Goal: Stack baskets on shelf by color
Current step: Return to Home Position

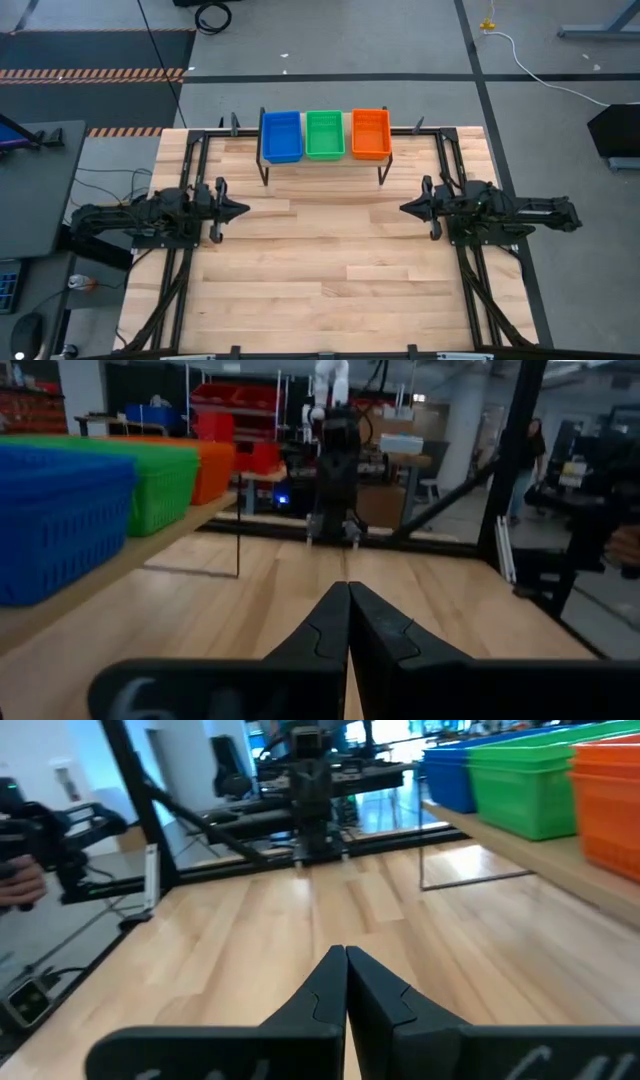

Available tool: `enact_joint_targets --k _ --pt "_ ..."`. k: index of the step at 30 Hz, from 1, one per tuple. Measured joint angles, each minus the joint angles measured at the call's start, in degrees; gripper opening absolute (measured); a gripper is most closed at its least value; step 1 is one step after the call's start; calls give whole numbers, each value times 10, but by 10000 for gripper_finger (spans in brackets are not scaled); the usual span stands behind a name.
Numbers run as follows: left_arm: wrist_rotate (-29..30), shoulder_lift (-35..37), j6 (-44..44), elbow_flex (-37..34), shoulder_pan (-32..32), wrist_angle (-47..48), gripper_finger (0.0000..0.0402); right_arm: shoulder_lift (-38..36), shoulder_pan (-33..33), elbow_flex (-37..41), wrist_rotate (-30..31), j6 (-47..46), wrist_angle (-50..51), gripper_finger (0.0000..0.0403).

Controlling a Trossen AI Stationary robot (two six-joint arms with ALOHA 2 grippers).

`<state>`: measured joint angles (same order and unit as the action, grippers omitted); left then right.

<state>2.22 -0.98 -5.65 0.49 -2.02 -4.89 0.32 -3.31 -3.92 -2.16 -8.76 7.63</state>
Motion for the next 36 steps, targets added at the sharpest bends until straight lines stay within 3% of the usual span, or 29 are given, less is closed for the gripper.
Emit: enact_joint_targets --k 8,21,36 --pt "-21 0 31 0 0 5 11 4 2 23 -35 23 -60 11" --pt "5 0 23 0 0 27 11 38 1 36 59 39 -92 12" --pt "6 -1 22 -1 0 26 11 35 3 36 38 78 -88 12"
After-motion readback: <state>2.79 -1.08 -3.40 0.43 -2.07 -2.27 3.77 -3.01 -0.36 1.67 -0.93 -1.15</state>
